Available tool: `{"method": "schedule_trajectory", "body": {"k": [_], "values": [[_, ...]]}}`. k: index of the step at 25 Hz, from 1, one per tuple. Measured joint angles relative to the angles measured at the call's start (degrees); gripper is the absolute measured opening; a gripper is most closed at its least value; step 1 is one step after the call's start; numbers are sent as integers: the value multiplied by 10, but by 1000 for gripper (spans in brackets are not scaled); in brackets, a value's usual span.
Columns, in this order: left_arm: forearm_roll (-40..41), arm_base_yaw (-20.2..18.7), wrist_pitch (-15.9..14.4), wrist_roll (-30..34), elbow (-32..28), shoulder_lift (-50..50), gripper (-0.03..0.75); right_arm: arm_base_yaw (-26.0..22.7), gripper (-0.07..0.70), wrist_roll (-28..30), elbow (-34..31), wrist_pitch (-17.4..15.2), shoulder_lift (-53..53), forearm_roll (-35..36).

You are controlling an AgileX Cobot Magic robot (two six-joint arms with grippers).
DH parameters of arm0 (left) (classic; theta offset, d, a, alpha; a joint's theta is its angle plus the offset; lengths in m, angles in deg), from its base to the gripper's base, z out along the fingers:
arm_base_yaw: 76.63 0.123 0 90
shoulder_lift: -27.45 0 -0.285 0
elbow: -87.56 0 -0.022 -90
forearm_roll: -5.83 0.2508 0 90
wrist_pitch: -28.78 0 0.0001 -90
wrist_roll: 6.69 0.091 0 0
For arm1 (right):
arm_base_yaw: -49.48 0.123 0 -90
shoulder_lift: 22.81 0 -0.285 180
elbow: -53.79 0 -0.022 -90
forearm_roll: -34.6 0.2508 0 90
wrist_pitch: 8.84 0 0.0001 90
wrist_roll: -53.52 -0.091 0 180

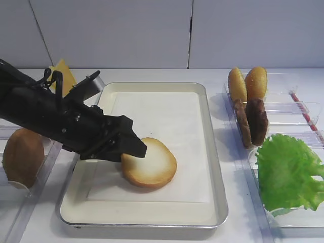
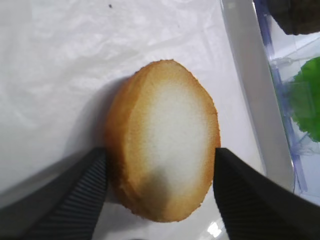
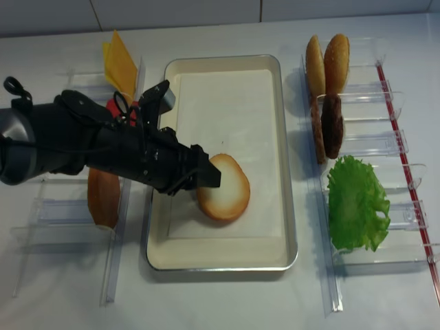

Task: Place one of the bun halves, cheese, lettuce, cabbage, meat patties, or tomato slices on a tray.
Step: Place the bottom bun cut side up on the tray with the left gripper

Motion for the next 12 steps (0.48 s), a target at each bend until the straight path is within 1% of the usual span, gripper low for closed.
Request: {"method": "schedule_trajectory", "body": {"k": [4,7,12], "values": [[12,0,8,-5,0,0,444,0,692,0,0,0,0,0],[46,0,9,-18,10,0,444,0,692,0,0,0,0,0],[101,0,6,-53,50,0,443,0,692,0,0,0,0,0]]}}
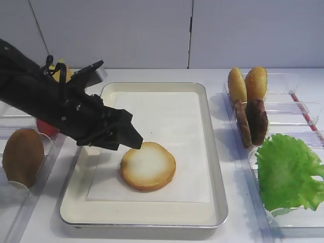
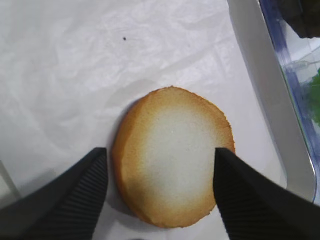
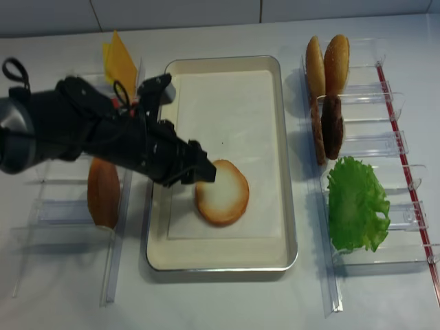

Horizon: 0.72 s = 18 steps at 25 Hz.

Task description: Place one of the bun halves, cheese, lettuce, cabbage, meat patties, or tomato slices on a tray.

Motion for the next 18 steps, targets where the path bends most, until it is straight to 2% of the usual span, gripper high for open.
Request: {"method": "schedule_trajectory", "body": {"k": [9,13,18], "values": [[186,0,-72,-131,95,1,443,0,692,0,0,0,0,0],[281,-8,-86,-185,139,21,442,0,692,0,0,0,0,0],[448,-33,-119,-276,179,57,442,0,692,0,0,0,0,0]]}}
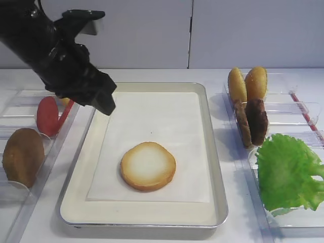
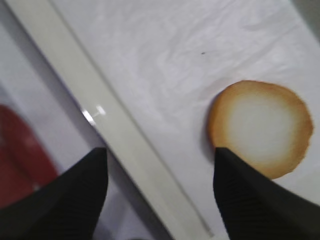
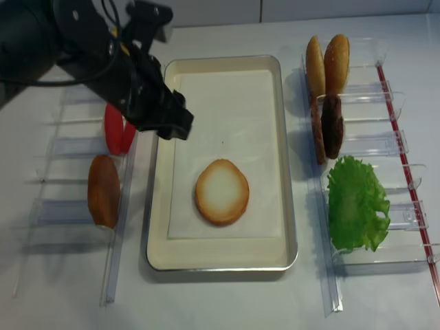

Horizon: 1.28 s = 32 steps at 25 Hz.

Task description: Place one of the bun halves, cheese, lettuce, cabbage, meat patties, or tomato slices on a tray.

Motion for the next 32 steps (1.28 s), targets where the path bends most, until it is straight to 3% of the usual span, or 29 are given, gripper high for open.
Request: {"method": "schedule_trajectory", "body": {"k": [4,7,13,22,32], "values": [[143,-16,-30,-70,1,38,442,0,692,0,0,0,0,0],[179,-17,-44,-86,1,76,442,0,692,0,0,0,0,0],[162,-17,-57,-99,-29,182,442,0,692,0,0,0,0,0],[145,-17,-65,-112,-160,415,442,0,692,0,0,0,0,0],[140,-17,-104,-165,-284,719,442,0,692,0,0,0,0,0]]}}
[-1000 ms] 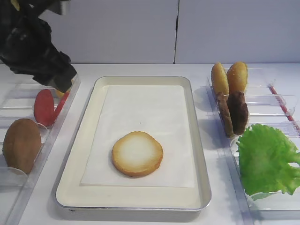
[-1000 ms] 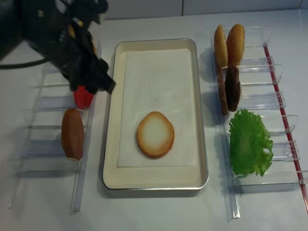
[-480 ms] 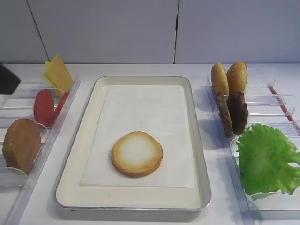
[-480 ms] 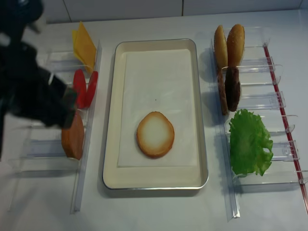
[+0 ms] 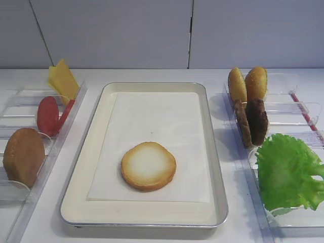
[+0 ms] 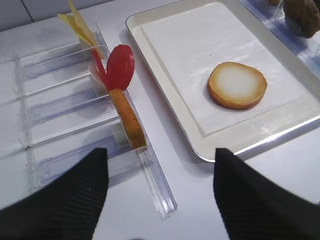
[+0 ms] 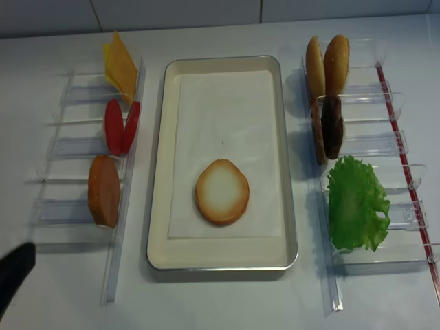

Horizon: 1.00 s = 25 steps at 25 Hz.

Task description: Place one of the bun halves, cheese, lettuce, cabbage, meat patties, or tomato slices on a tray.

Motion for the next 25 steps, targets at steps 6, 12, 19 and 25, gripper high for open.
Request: {"method": "schedule_trajectory", "body": {"k": [6,12,19,25], "values": [[-11,0,-26,-8,-93,128,442,0,692,0,0,0,0,0],[-23,0,-41,-10,-155,187,448,0,692,0,0,0,0,0],[-25,0,-41,-13,-157,188,468,0,692,0,0,0,0,0],[-25,0,-40,-13,-157,188,468,0,692,0,0,0,0,0]]}}
